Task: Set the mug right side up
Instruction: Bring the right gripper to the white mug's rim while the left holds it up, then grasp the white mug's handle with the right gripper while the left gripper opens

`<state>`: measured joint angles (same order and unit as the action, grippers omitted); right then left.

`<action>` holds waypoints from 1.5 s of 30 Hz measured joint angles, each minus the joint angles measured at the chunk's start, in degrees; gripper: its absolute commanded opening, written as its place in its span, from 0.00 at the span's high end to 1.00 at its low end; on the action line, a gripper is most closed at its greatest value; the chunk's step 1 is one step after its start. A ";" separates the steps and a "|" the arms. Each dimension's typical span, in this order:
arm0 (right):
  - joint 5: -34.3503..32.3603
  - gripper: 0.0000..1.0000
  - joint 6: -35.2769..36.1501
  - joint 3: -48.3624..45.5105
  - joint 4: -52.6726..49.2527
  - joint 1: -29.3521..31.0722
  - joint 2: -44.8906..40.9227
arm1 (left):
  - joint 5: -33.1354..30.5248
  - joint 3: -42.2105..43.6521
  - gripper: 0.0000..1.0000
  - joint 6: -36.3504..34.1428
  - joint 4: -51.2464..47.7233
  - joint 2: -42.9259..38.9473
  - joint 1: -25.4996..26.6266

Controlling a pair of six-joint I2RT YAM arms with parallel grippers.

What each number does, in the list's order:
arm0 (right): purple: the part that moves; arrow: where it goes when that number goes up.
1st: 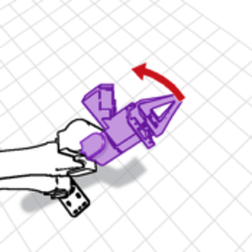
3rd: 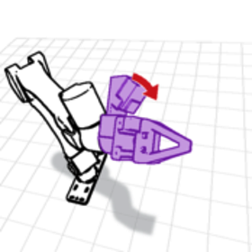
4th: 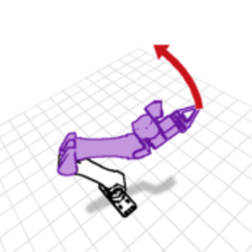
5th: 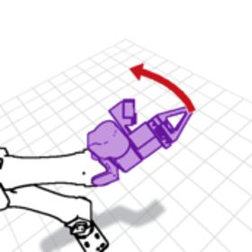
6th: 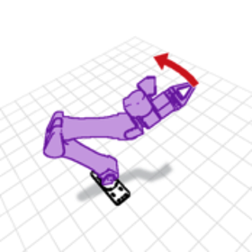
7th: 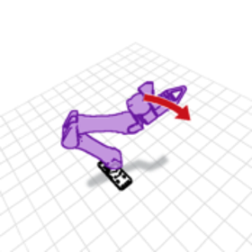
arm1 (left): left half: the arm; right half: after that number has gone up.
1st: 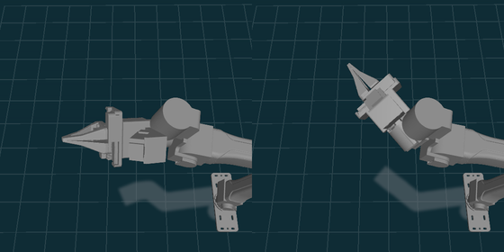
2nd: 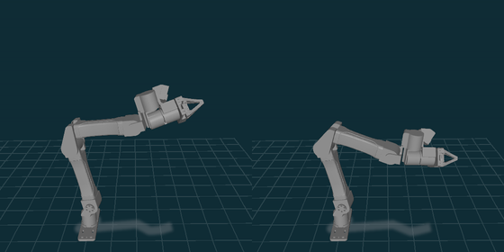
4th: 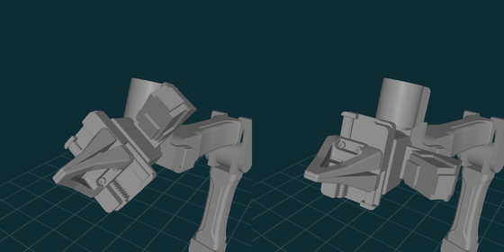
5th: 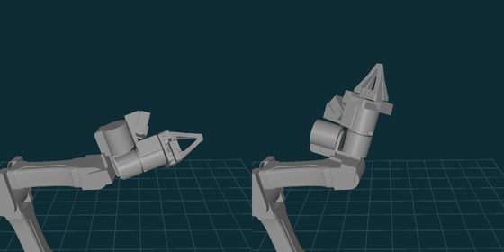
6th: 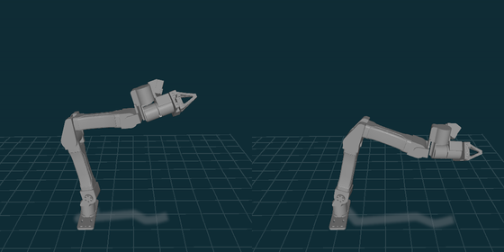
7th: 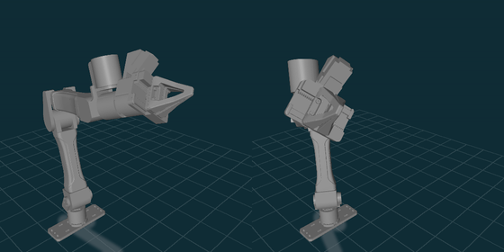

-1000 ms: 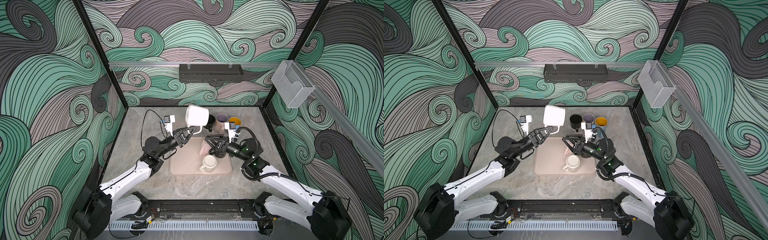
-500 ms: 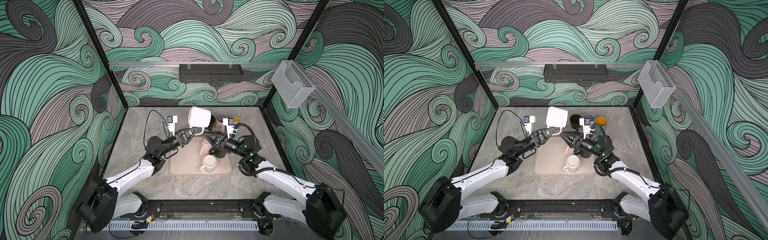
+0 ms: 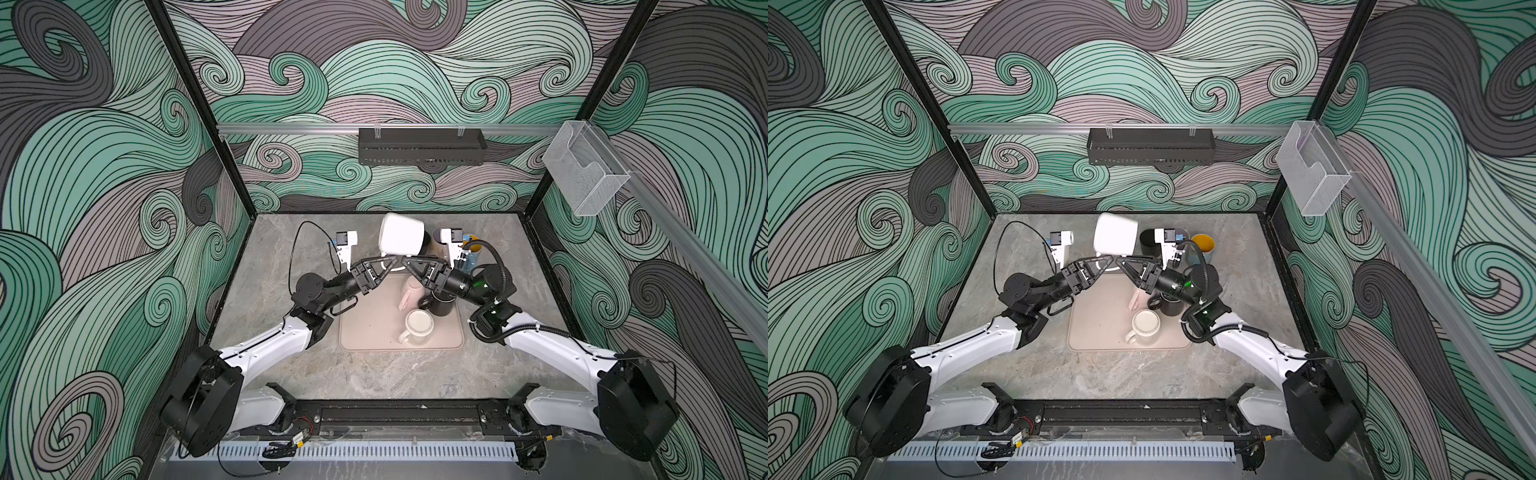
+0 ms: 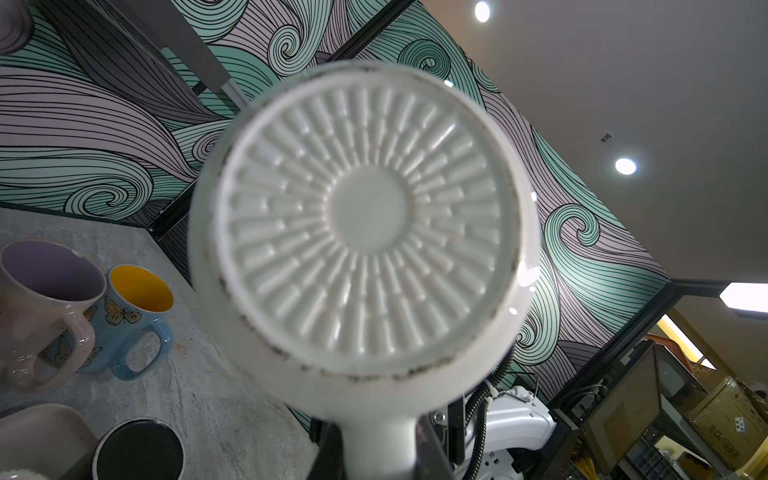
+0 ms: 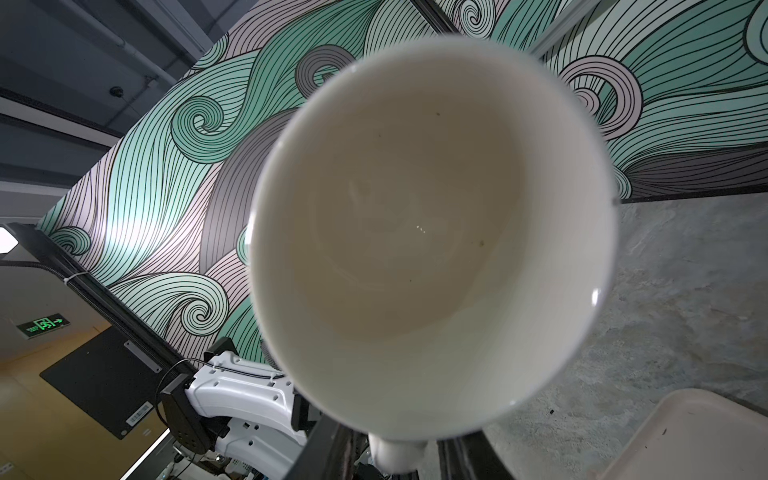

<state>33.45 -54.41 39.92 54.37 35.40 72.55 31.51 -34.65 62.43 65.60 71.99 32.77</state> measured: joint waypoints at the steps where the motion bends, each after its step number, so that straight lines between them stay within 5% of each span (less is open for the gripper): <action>1: 0.04 0.67 -0.35 0.20 0.20 -0.02 0.42 | 0.04 0.00 1.00 0.02 0.13 0.07 0.00; 16: 0.96 0.73 -5.44 2.38 4.42 0.00 4.61 | 0.20 -0.04 1.00 0.79 1.77 0.70 0.02; 25: 1.66 0.98 -10.19 3.52 8.15 -0.07 7.43 | -0.87 -0.07 1.00 1.18 3.98 2.05 -0.31; 30: 1.84 1.00 -10.60 3.67 8.61 -0.11 8.07 | -1.33 -0.09 1.00 0.85 3.69 2.25 -0.42; 31: 1.86 1.00 -10.58 3.67 8.41 -0.22 8.07 | -1.40 -0.17 0.95 0.42 2.99 2.12 -0.42; 33: 1.86 1.00 -10.38 3.67 7.72 -0.28 8.04 | -1.66 -0.52 0.56 -0.83 0.28 1.22 -0.44; 35: 1.22 1.00 -9.55 3.69 6.54 -0.28 7.98 | -1.42 -1.03 0.43 -2.84 -3.41 -0.33 -0.28; 45: 0.31 1.00 -6.60 5.62 0.74 -0.39 6.78 | -6.23 -1.88 0.31 -14.64 -29.18 -10.71 -0.02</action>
<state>33.76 -61.01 45.54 55.11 35.00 79.33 25.28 -36.53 47.79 36.42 61.28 32.75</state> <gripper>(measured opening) 0.176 0.678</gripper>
